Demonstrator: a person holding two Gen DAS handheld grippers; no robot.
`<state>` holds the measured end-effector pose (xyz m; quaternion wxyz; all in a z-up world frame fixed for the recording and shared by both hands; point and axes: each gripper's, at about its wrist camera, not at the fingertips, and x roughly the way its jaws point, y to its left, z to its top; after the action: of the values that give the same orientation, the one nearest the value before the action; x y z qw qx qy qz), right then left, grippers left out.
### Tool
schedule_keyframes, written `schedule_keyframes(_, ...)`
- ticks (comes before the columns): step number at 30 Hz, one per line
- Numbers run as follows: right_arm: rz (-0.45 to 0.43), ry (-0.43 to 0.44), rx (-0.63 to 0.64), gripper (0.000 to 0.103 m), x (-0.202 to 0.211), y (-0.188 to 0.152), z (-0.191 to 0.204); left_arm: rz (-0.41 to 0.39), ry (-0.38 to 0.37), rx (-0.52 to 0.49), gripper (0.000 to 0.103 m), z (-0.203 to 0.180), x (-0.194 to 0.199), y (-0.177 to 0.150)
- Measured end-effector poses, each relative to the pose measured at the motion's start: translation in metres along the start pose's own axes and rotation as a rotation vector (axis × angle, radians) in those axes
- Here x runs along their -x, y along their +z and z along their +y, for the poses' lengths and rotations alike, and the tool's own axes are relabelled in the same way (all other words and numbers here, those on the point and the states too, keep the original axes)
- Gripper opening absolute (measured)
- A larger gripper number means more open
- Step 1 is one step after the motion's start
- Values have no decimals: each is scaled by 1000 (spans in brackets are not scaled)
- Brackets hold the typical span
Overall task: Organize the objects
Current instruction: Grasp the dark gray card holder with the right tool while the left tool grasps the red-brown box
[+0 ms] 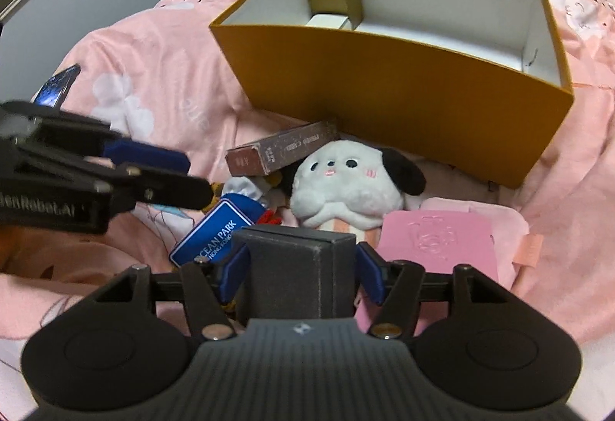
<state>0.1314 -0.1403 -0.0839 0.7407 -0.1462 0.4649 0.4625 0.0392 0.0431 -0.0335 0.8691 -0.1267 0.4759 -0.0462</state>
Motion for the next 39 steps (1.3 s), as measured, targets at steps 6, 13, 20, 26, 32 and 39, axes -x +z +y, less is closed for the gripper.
schedule_keyframes(6, -33, -20, 18, 47, 17, -4, 4, -13, 27, 31, 50, 5, 0, 2)
schedule_keyframes(13, -135, -19, -6, 42, 46, 8, 7, -49, 56, -96, 50, -4, -1, 3)
schedule_keyframes(20, -194, -54, -169, 42, 53, 26, -22, -67, 120, -242, 56, -18, -17, 4)
schedule_keyframes(26, -172, -25, -252, 42, 38, 31, -38, -41, 169, -339, 57, -28, -39, 3)
schedule_keyframes(32, -150, 13, -297, 45, 28, 32, -47, 6, 222, -372, 57, -30, -62, 5)
schedule_keyframes(39, -97, 69, -361, 56, 9, 28, -57, 22, 260, -373, 54, -26, -75, 5)
